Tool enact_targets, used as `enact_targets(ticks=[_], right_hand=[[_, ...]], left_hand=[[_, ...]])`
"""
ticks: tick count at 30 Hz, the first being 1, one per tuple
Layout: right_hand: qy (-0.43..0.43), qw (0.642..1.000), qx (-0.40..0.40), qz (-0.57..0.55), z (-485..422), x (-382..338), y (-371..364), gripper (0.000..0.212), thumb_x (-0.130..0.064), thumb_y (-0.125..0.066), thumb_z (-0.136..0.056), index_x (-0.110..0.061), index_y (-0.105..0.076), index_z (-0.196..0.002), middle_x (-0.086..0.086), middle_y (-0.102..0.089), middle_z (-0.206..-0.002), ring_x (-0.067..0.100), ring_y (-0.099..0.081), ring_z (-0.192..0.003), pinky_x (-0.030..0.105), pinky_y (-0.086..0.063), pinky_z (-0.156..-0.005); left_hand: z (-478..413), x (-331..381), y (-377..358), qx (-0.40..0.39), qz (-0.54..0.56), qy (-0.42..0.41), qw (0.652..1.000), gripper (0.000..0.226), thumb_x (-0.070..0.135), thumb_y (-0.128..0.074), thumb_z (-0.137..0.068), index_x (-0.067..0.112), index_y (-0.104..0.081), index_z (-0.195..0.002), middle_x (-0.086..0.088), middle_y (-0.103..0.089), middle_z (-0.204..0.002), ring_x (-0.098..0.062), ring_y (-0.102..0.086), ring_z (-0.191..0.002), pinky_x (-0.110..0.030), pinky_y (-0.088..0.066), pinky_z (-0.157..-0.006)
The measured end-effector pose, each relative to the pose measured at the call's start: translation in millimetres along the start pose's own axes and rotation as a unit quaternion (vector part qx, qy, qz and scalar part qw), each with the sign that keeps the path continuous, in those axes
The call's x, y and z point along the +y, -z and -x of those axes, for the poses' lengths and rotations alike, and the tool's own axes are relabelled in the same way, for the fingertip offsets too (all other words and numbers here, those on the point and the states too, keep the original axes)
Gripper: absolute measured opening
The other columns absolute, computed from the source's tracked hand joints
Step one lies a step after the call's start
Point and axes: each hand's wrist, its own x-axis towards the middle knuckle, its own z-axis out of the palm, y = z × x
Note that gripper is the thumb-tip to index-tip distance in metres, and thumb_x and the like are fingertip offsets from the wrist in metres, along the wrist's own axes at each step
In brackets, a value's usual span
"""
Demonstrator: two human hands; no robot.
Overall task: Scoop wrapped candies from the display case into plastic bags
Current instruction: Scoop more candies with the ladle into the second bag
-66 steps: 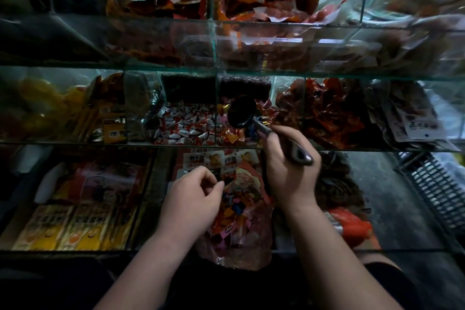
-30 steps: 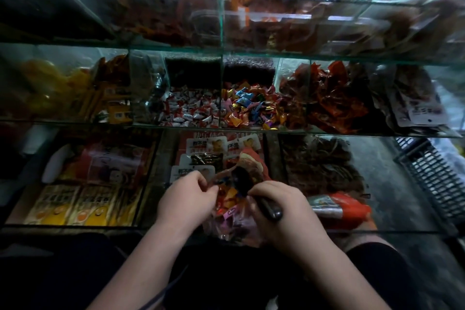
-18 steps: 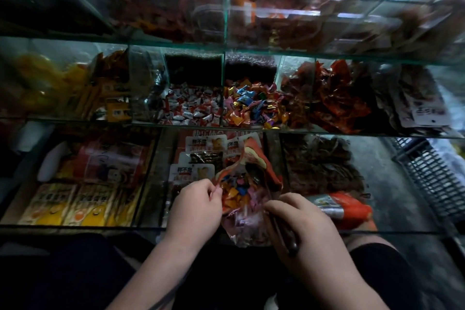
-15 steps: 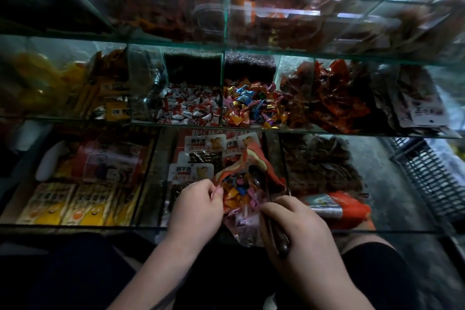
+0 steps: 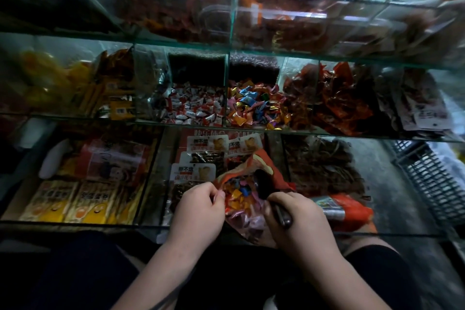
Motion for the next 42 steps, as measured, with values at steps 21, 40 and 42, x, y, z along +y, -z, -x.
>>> enact_targets(ticks=[21,40,42], right_hand=[[-0.149,0.952,0.151,-0.219,-4,10,-18,0.027,-0.045,-0.071,-0.090,-0.038,-0.065,-0.065,-0.021,-0.070,-0.069,-0.005,-0.066,-0.062,0.004,-0.041,-0.054],[-0.220,0.865,0.257,-0.370,30,18,43,0.029,-0.020,-0.073,-0.092,-0.017,-0.075,-0.063,-0.009,-0.074,-0.066,0.002,-0.070,-0.061,0.007,-0.049,-0.058],[-0.249,0.854,0.235,-0.393,34,22,51,0.023,-0.030,-0.072,-0.092,-0.026,-0.077,-0.070,-0.007,-0.076,-0.069,0.009,-0.074,-0.065,0.020,-0.058,-0.060]], left_hand=[[-7,-11,7,0.017,0.005,0.017,1.000,0.036,0.041,-0.061,-0.095,0.023,-0.058,-0.064,0.015,-0.062,-0.059,-0.008,-0.055,-0.049,-0.026,-0.034,-0.045],[25,42,-31,-0.090,0.105,-0.071,0.988,0.034,0.033,-0.065,-0.096,0.037,-0.055,-0.128,0.020,-0.045,-0.135,-0.001,-0.048,-0.124,-0.019,-0.040,-0.102],[19,36,-38,-0.104,0.053,-0.053,0.992,0.060,0.047,-0.058,-0.098,0.033,-0.034,-0.152,0.018,-0.023,-0.156,-0.009,-0.027,-0.144,-0.029,-0.026,-0.118]])
